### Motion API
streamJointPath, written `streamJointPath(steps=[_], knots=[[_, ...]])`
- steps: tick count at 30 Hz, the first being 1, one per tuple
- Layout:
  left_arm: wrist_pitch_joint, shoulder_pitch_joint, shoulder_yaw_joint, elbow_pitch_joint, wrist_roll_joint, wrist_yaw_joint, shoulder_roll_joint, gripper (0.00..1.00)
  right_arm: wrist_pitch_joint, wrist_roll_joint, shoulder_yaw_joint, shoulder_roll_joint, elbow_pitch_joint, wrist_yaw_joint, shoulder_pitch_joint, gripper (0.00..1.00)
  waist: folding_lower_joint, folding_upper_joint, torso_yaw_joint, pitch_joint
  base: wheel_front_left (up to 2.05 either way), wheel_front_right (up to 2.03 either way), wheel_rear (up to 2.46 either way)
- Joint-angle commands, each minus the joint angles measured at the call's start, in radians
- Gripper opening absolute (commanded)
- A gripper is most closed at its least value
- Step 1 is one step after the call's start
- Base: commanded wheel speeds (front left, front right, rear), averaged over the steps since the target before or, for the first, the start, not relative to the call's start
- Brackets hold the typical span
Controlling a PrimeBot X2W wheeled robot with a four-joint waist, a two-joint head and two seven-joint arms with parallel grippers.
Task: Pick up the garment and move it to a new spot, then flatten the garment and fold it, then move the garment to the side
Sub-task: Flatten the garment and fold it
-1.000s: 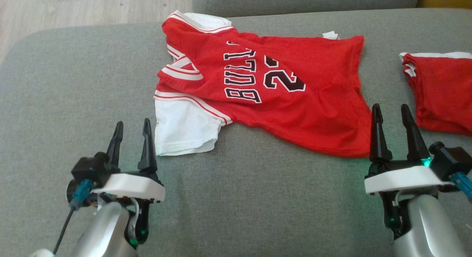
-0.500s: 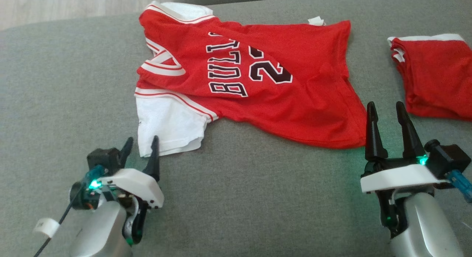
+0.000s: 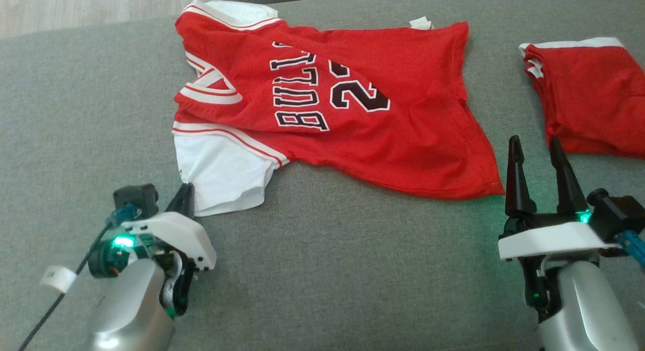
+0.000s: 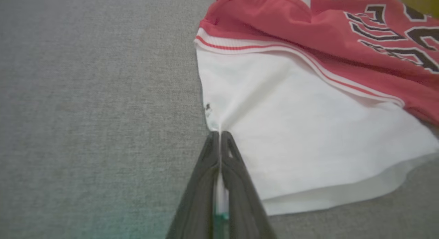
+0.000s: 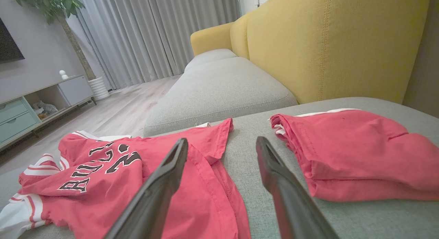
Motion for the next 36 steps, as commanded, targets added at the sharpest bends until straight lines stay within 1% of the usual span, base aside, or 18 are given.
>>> streamJointPath(steps=[1,5,6,9,12,13,18,23,31,36], knots=[[0.002,0.016,0.015,-0.002,-0.002,-0.002,0.011,0.00,-0.011,-0.010,0.018,-0.003,-0.027,-0.001,-0.032,1.00,0.0000,-0.0001,0.002,-0.002,0.00,0.00,0.00],[-0.090,0.002,0.033,-0.057,0.006,0.002,0.018,0.00,-0.011,-0.015,0.012,-0.003,-0.012,-0.001,-0.030,1.00,0.0000,-0.0001,0.007,-0.007,0.00,0.00,0.00],[-0.150,-0.005,0.049,-0.091,0.007,0.003,0.021,0.00,-0.011,-0.017,0.014,-0.003,-0.001,-0.001,-0.027,1.00,0.0000,-0.0001,0.009,-0.010,0.00,0.00,0.00],[-0.238,-0.013,0.067,-0.151,0.011,0.001,0.021,0.00,-0.001,-0.020,0.020,-0.003,0.019,-0.001,-0.022,1.00,0.0000,-0.0001,0.013,-0.014,0.00,0.00,0.00],[-0.295,-0.013,0.083,-0.219,0.004,-0.018,0.014,0.00,0.016,-0.023,0.015,-0.003,0.043,-0.001,-0.021,1.00,0.0000,-0.0001,0.017,-0.018,0.00,0.00,0.00],[-0.306,-0.011,0.090,-0.236,0.006,-0.016,0.014,0.00,0.028,-0.024,0.012,-0.003,0.055,-0.001,-0.020,1.00,0.0000,-0.0001,0.019,-0.019,0.00,0.00,0.00],[-0.332,0.006,0.127,-0.318,0.031,-0.004,0.010,0.00,0.086,-0.014,0.005,-0.003,0.126,-0.001,-0.014,1.00,0.0000,-0.0001,0.027,-0.030,0.00,0.00,0.00],[-0.336,0.033,0.138,-0.365,0.056,-0.014,0.003,0.00,0.111,0.013,0.009,-0.003,0.199,-0.001,-0.027,1.00,0.0000,-0.0001,0.036,-0.038,0.00,0.00,0.00],[-0.337,0.059,0.127,-0.371,0.076,-0.030,-0.005,0.00,0.108,0.040,0.066,-0.003,0.286,-0.001,-0.066,1.00,0.0000,-0.0001,0.047,-0.045,0.00,0.00,0.00],[-0.337,0.062,0.119,-0.364,0.079,-0.034,-0.007,0.00,0.099,0.029,0.069,-0.003,0.313,-0.001,-0.080,1.00,0.0000,-0.0001,0.050,-0.045,0.00,0.00,0.00]])
